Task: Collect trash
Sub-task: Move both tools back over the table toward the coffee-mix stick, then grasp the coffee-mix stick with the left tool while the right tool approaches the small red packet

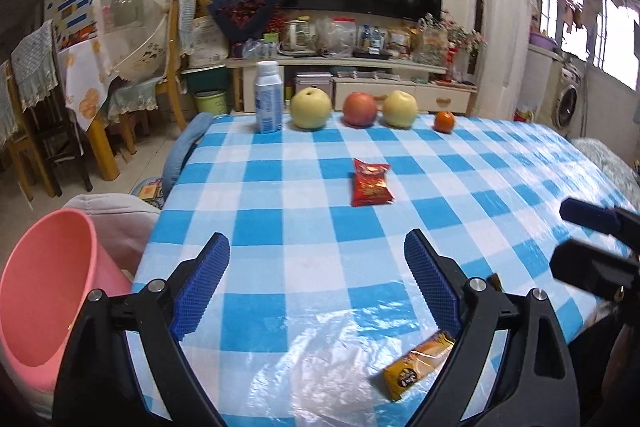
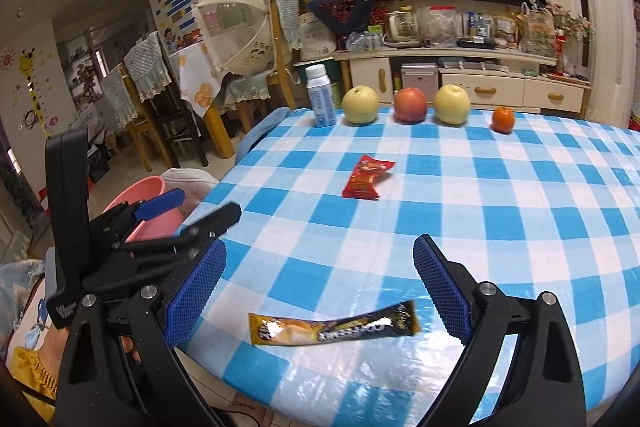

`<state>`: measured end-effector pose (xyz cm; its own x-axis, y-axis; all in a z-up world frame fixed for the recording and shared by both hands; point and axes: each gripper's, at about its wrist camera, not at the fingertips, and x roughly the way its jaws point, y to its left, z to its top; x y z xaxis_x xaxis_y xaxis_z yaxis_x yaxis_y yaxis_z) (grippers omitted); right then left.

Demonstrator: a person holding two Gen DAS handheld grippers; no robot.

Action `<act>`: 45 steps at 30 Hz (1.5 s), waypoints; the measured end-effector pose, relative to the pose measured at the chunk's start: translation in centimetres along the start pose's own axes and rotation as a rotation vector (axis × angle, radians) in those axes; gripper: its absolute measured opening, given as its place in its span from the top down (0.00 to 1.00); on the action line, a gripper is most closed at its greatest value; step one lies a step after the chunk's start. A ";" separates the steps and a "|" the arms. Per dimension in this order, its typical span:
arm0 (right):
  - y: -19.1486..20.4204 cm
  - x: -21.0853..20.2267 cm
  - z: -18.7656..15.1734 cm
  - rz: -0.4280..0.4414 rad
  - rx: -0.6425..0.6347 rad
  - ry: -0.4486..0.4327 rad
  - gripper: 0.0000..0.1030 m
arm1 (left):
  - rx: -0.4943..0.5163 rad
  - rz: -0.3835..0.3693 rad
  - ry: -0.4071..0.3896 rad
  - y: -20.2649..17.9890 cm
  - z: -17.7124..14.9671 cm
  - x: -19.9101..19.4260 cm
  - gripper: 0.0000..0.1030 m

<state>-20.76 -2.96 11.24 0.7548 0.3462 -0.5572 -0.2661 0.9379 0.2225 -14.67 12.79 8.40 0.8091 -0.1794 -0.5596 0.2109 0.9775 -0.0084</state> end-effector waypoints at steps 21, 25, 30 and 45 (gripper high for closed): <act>-6.6 -4.1 -2.6 -0.058 0.082 0.008 0.09 | 0.250 -0.164 0.057 -8.4 -2.9 -0.3 0.13; -8.0 -4.8 -3.3 -0.067 0.088 0.009 0.09 | 0.284 -0.199 0.075 -9.3 -3.3 -0.2 0.13; -10.6 -5.0 -3.8 -0.067 0.145 0.016 0.09 | 0.317 -0.224 0.107 -10.0 -3.8 0.4 0.13; -13.1 -1.9 -3.9 0.000 0.210 0.086 0.09 | 0.406 -0.254 0.229 -12.2 -5.0 4.9 0.13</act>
<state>-21.05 -15.79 6.33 0.6986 0.3546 -0.6214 -0.1281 0.9165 0.3790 -15.99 0.53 1.65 0.5741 -0.3317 -0.7486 0.6166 0.7767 0.1288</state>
